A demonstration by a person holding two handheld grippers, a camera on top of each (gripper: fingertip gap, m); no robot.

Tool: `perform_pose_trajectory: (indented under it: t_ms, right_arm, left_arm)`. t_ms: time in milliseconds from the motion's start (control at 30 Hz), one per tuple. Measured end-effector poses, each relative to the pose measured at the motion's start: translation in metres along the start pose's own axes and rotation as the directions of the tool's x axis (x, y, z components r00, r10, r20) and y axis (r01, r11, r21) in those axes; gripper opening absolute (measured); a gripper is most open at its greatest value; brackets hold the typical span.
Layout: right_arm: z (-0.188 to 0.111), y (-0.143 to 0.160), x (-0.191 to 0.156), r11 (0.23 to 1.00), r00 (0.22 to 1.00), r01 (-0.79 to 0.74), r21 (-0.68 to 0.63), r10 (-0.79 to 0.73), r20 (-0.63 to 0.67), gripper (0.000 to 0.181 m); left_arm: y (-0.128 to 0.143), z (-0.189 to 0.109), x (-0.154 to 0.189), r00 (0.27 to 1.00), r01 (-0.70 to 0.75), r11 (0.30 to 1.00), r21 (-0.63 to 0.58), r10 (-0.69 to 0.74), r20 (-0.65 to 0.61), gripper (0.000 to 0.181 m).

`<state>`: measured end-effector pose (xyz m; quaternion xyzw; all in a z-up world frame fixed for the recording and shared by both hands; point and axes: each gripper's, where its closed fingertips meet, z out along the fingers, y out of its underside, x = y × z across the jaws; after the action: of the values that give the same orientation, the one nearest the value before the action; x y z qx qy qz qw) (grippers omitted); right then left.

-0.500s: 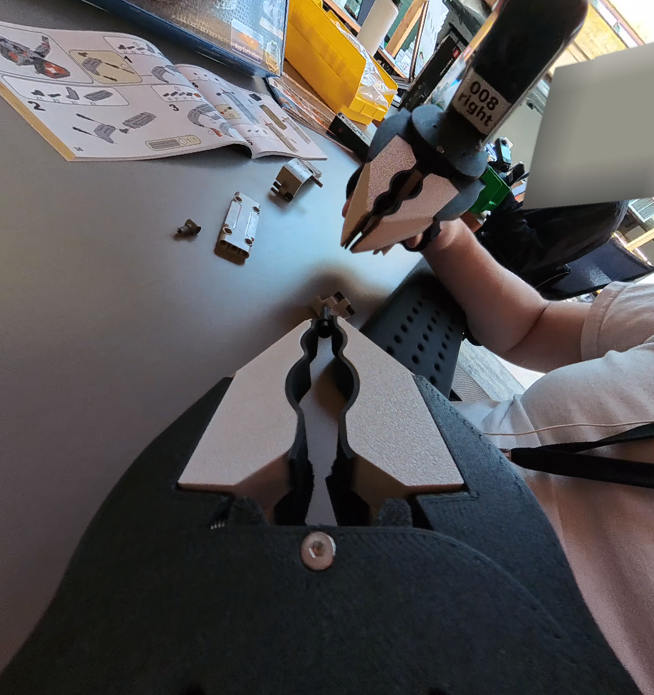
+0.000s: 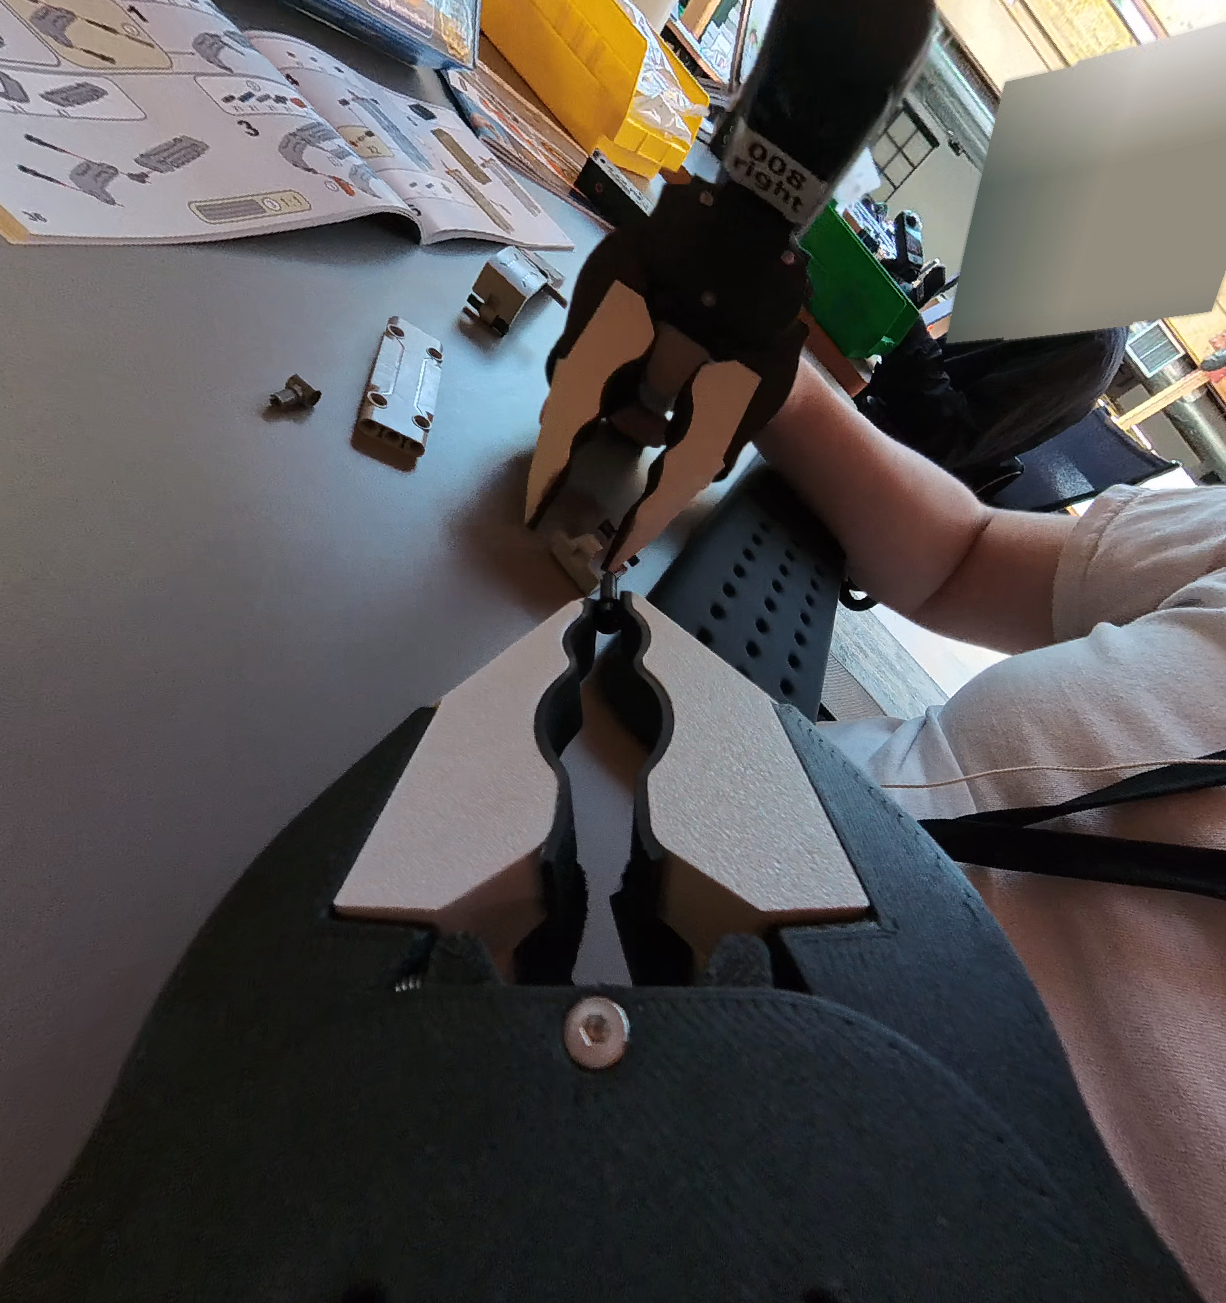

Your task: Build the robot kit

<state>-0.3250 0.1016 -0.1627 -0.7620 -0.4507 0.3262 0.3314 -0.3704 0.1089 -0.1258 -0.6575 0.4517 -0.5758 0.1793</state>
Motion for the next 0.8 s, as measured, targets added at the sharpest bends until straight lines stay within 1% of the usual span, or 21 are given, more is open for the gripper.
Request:
perform_pose_trajectory:
  t_ms: [67,133,167,200,267,300,367,400,467,533,600,633,700,767,800]
  right_arm:
    - [0.001,-0.009,-0.004,0.999,0.998,0.011,0.038,-0.013,0.054,0.027]
    - [0.004,-0.006,-0.001,0.999,0.998,0.036,0.006,-0.037,0.054,0.025]
    - [0.005,-0.003,-0.002,0.999,0.997,0.045,-0.014,-0.044,0.060,0.014]
    - [0.006,-0.002,-0.002,0.998,0.997,0.057,-0.030,-0.055,0.059,0.008]
    - [0.004,-0.004,0.012,0.997,0.997,0.061,-0.043,-0.063,-0.048,0.008]
    - [0.000,-0.006,0.023,0.999,0.992,0.034,-0.039,-0.039,-0.122,0.007]
    - [-0.011,-0.009,0.046,0.996,0.958,-0.091,-0.004,0.086,-0.274,0.007]
    - [-0.014,-0.009,0.051,0.990,0.937,-0.140,0.020,0.139,-0.319,0.008]
    - [-0.017,-0.008,0.050,0.981,0.917,-0.193,0.037,0.193,-0.348,0.019]
    - [-0.021,-0.003,0.044,0.985,0.916,-0.171,0.009,0.163,-0.366,0.020]
    - [-0.032,0.005,0.045,0.990,0.908,-0.141,-0.034,0.115,-0.402,0.020]
    - [-0.036,0.010,0.045,0.988,0.912,-0.145,-0.050,0.114,-0.395,0.017]
    - [-0.032,0.020,0.029,0.980,0.951,-0.177,-0.093,0.146,-0.274,0.005]
    - [-0.024,0.025,0.022,0.977,0.963,-0.170,-0.125,0.139,-0.230,0.006]
    - [-0.020,0.022,0.016,0.981,0.972,-0.143,-0.129,0.115,-0.205,0.005]
  left_arm:
    - [0.001,0.001,0.001,1.000,0.000,1.000,-0.005,0.000,-0.005,0.004]
    - [0.001,0.002,0.002,1.000,0.004,1.000,-0.007,-0.004,-0.011,0.004]
    - [0.001,0.002,0.002,1.000,0.004,1.000,-0.009,-0.004,-0.011,0.004]
    - [0.002,0.002,0.002,1.000,0.003,1.000,-0.010,-0.004,-0.010,0.005]
    - [0.002,0.003,0.003,1.000,0.002,1.000,-0.010,-0.002,-0.007,0.004]
    - [0.001,0.003,0.003,1.000,0.002,1.000,-0.009,-0.002,-0.007,0.004]
    - [0.002,0.004,0.004,1.000,0.003,1.000,-0.009,-0.003,-0.003,0.004]
    - [0.003,0.004,0.004,1.000,0.002,1.000,-0.012,-0.002,-0.001,0.005]
    - [0.003,0.005,0.004,1.000,0.003,1.000,-0.015,-0.003,0.004,0.005]
    - [0.004,0.004,0.004,1.000,0.005,1.000,-0.017,-0.005,0.009,0.004]
    - [0.004,0.003,0.004,1.000,0.011,1.000,-0.016,-0.011,0.012,0.005]
    - [0.005,0.002,0.003,1.000,0.015,1.000,-0.015,-0.014,0.013,0.004]
    - [0.004,0.002,0.003,1.000,0.022,1.000,-0.013,-0.022,0.009,0.004]
    - [0.005,0.002,0.003,1.000,0.025,1.000,-0.015,-0.025,0.007,0.004]
    - [0.005,0.003,0.003,1.000,0.025,1.000,-0.016,-0.025,0.007,0.004]
